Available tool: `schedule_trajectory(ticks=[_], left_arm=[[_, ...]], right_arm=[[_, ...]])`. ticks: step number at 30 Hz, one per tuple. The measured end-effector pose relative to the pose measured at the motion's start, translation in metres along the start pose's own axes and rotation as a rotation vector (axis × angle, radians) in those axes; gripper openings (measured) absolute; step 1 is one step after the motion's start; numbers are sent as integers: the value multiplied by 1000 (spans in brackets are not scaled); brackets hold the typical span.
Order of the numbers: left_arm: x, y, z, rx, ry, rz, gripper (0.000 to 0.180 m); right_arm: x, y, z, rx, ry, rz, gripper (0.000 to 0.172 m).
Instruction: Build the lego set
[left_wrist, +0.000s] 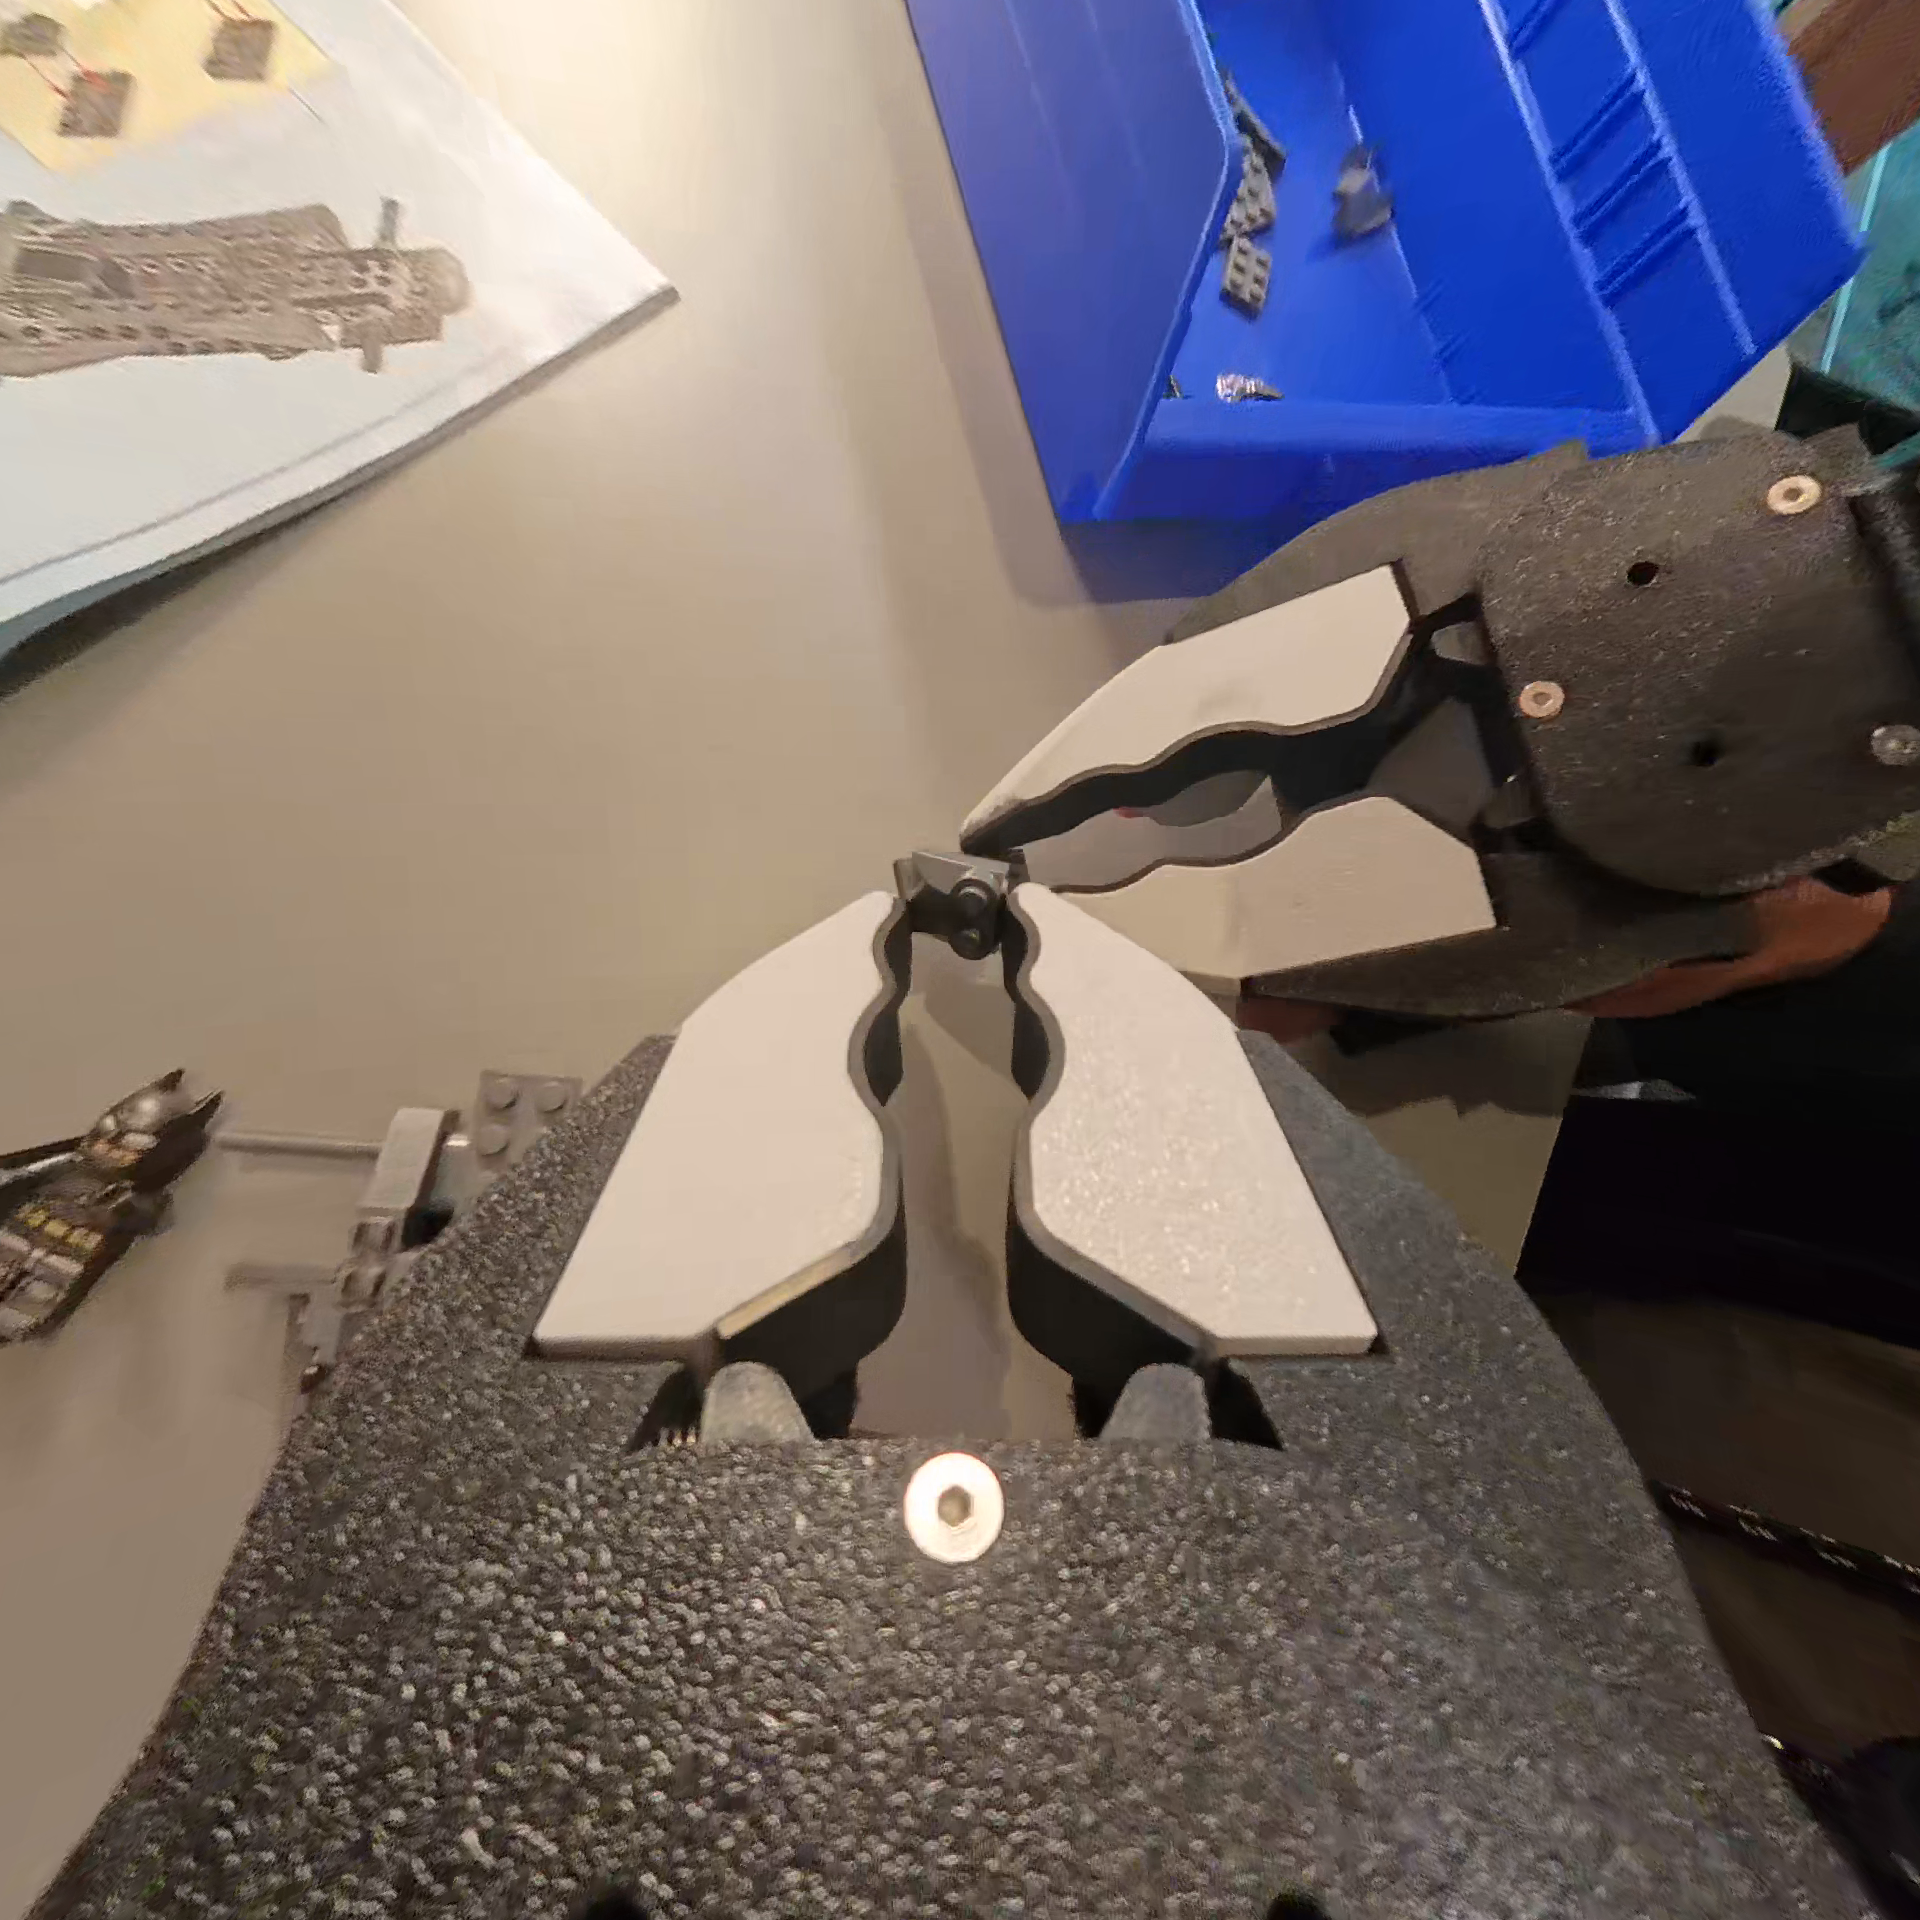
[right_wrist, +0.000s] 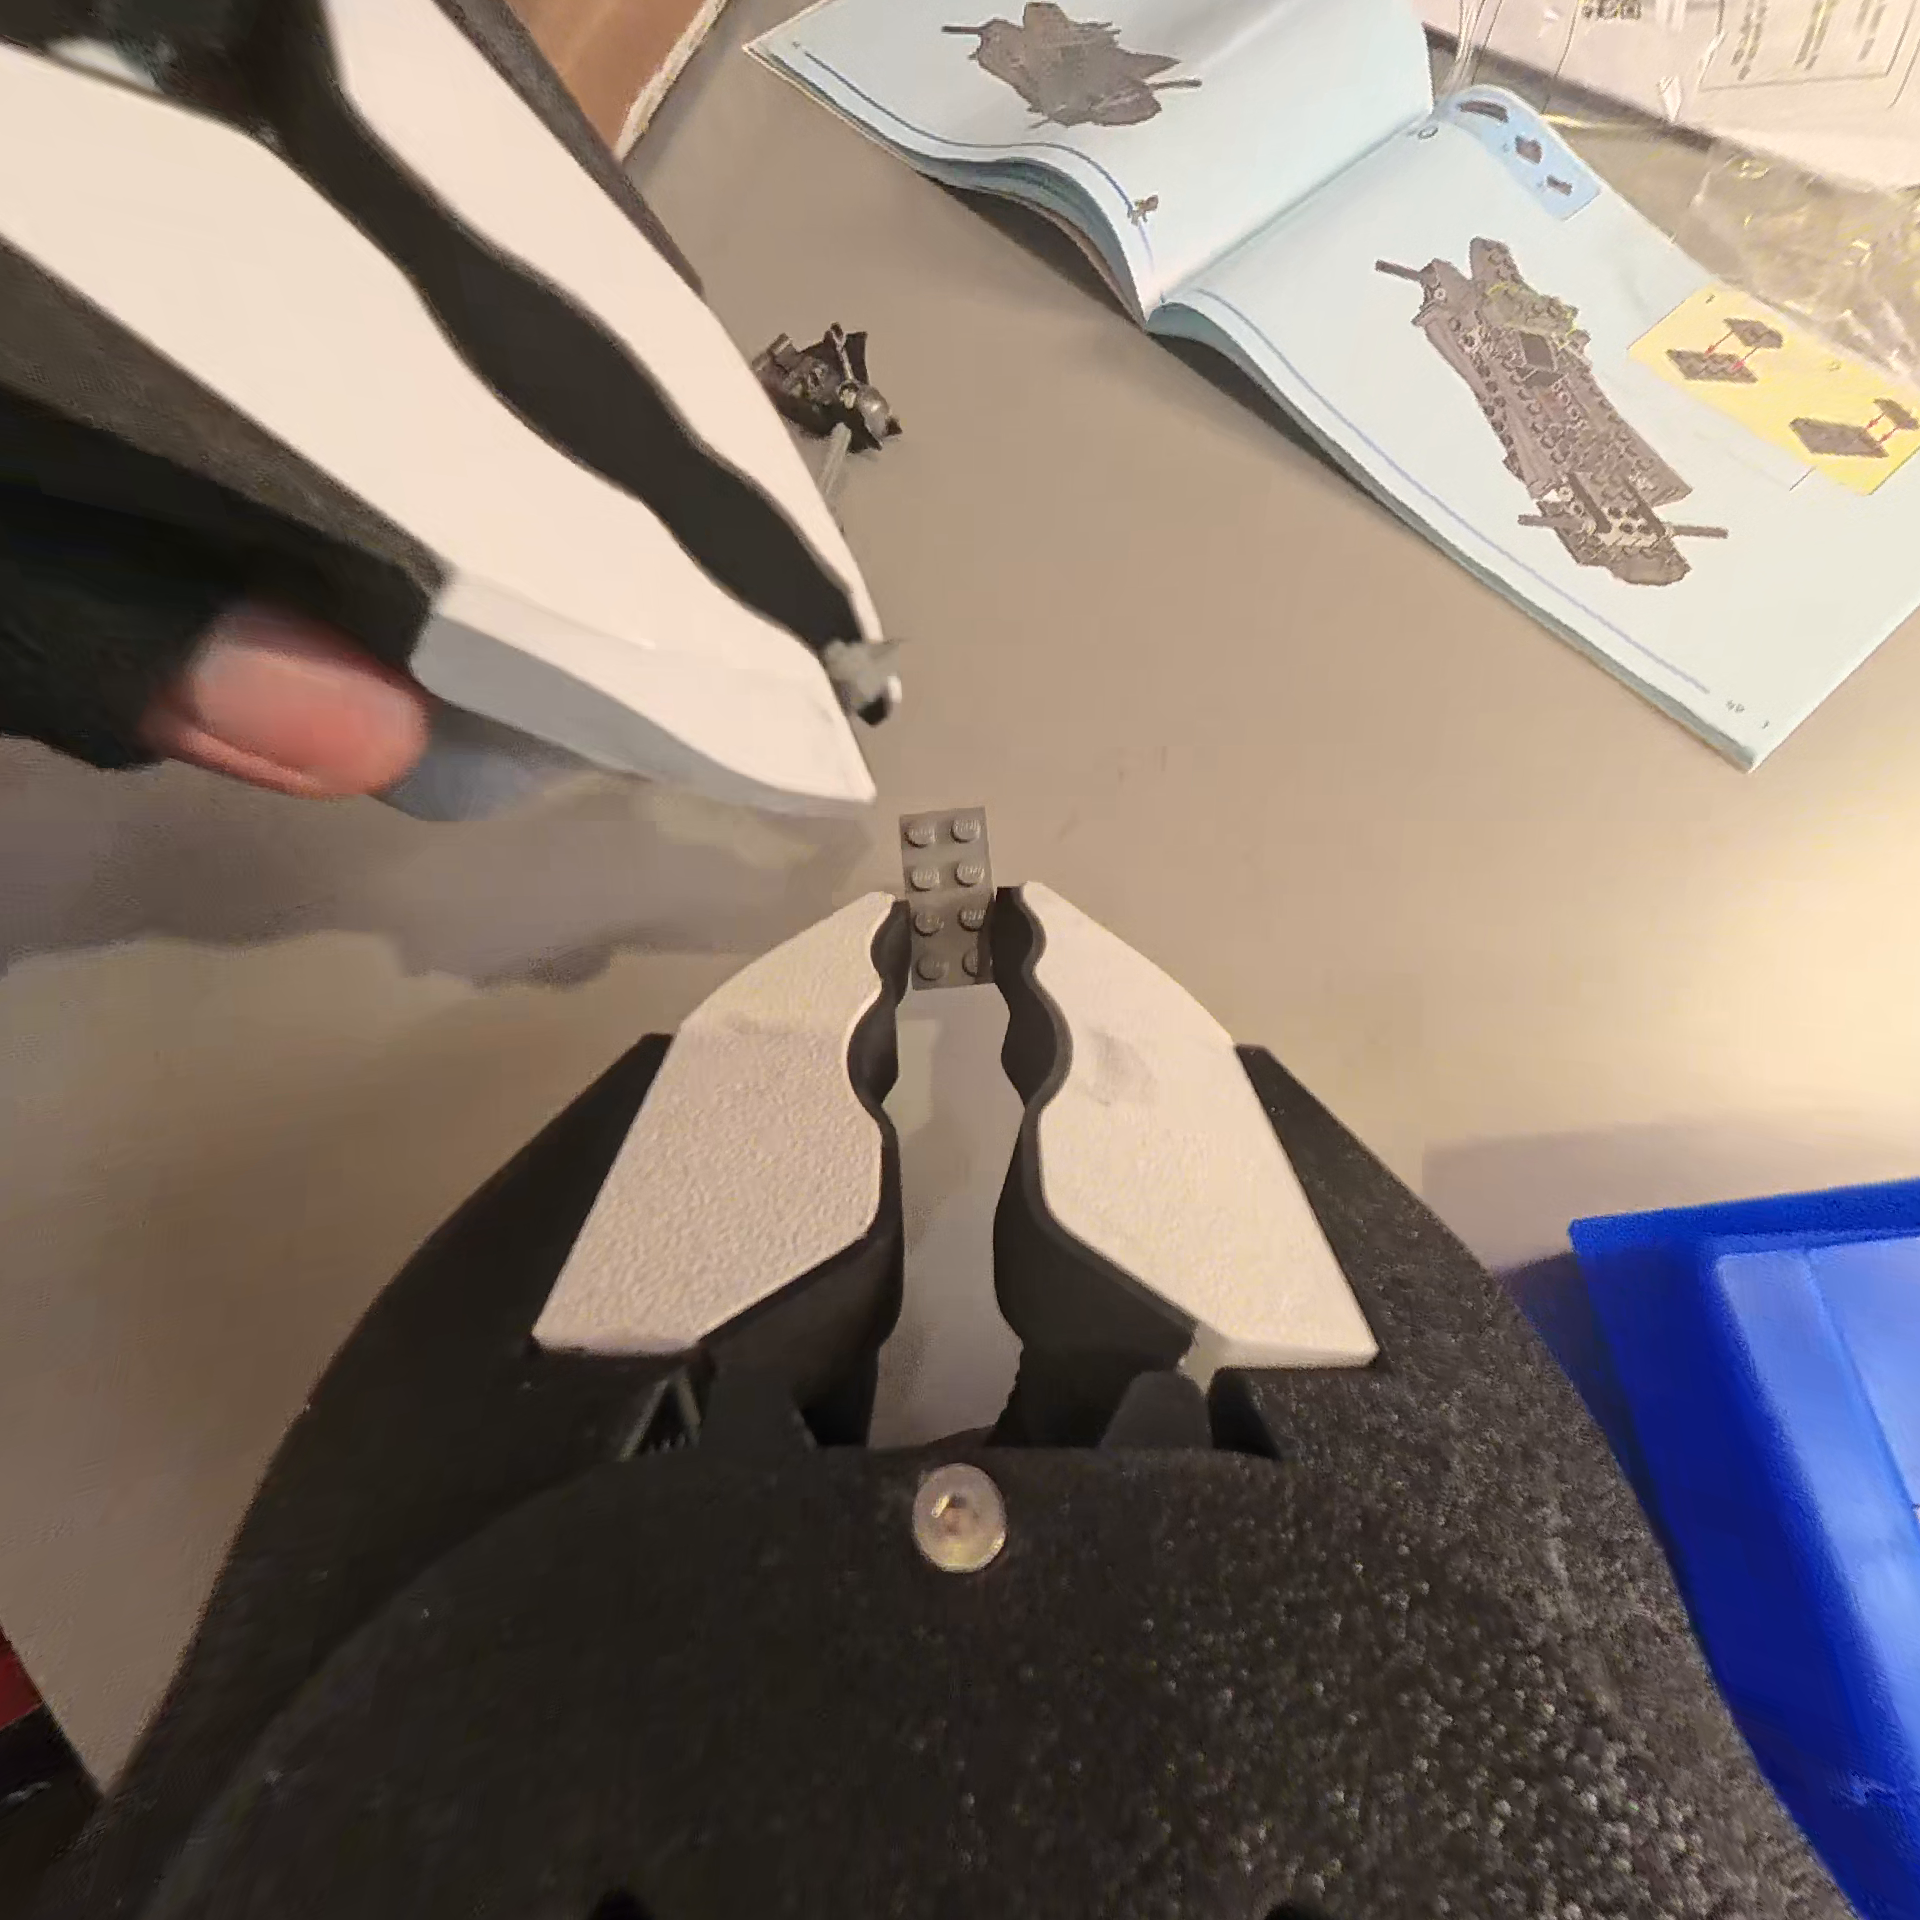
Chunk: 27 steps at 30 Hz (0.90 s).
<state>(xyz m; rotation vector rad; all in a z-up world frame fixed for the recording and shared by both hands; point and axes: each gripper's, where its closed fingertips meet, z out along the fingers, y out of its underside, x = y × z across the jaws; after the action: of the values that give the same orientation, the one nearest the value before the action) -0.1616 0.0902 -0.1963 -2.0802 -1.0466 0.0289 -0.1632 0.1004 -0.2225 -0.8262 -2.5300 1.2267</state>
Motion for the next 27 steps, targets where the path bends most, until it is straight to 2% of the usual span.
schedule_trajectory(ticks=[8,16,27], left_arm=[[8,5,26,-125,13,-23,17],[9,5,31,-155,10,-42,17],[18,7,21,-231,95,158,17]], right_arm=[[-1,7,1,30,-51,70,15],[1,9,1,40,-85,63,15],[-13,8,-3,9,-254,-60,15]])
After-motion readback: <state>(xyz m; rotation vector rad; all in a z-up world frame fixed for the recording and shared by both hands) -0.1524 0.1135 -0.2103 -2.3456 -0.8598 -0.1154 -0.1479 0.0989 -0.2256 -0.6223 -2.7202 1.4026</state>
